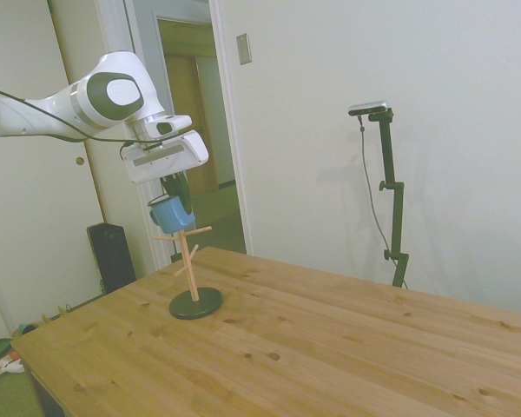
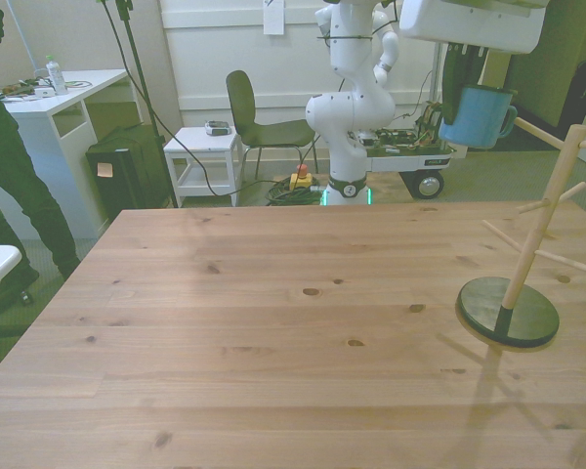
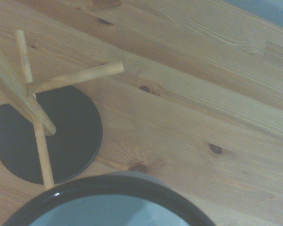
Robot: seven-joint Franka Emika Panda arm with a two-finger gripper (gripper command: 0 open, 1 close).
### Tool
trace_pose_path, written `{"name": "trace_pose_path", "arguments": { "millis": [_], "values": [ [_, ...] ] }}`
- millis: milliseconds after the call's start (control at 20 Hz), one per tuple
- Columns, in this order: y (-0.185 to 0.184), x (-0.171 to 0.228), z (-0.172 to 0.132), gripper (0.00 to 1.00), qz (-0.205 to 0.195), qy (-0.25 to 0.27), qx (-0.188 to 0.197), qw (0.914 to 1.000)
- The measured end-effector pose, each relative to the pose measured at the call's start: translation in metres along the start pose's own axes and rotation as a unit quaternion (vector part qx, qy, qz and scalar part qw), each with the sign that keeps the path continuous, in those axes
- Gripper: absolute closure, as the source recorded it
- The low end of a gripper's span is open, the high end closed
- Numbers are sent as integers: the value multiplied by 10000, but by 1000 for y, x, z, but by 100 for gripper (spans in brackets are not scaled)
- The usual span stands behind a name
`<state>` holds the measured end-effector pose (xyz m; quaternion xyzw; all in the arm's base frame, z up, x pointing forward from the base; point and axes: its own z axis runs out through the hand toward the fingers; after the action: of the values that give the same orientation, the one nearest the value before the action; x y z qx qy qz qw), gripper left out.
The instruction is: Hang the mug
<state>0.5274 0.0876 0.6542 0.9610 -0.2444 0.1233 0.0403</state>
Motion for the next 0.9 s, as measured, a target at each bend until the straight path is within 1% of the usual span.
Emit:
{"name": "trace_pose_path", "arguments": {
  "millis": [550, 900],
  "values": [
    [-32, 12, 10, 100, -10, -48, 37, 10000],
    [-47, 18, 8, 100, -7, -20, 13, 10000]
  ]
}}
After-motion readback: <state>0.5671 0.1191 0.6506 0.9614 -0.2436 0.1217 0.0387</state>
